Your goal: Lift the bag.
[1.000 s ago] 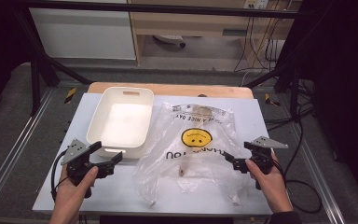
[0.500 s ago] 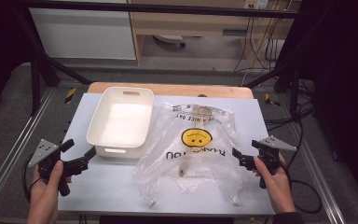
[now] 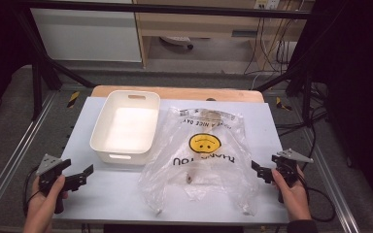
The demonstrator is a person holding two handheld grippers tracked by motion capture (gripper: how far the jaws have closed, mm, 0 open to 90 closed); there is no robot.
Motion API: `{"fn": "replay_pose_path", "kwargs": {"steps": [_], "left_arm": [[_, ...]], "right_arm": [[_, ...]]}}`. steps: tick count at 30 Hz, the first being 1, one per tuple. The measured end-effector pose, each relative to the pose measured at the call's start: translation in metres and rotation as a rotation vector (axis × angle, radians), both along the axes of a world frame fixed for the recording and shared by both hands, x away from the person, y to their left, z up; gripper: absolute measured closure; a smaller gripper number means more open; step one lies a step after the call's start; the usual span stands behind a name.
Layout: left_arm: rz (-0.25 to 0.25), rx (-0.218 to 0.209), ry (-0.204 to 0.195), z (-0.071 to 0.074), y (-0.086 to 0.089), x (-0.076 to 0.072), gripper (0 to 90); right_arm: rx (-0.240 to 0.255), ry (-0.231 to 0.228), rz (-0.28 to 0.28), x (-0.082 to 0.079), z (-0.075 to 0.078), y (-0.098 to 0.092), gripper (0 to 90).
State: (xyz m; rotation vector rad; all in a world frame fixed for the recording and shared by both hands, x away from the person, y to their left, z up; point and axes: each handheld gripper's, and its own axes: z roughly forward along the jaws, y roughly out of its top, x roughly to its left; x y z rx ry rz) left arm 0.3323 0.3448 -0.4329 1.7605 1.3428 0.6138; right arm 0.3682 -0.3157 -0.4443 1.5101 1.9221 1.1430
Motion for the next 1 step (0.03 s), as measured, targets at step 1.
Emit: {"fn": "replay_pose_path", "kwargs": {"steps": [1], "left_arm": [[-0.007, 0.02, 0.02, -0.003, -0.0026, 0.0031, 9.5]], "right_arm": [[-0.013, 0.013, -0.001, 0.0014, -0.0019, 0.0017, 7.1]]}}
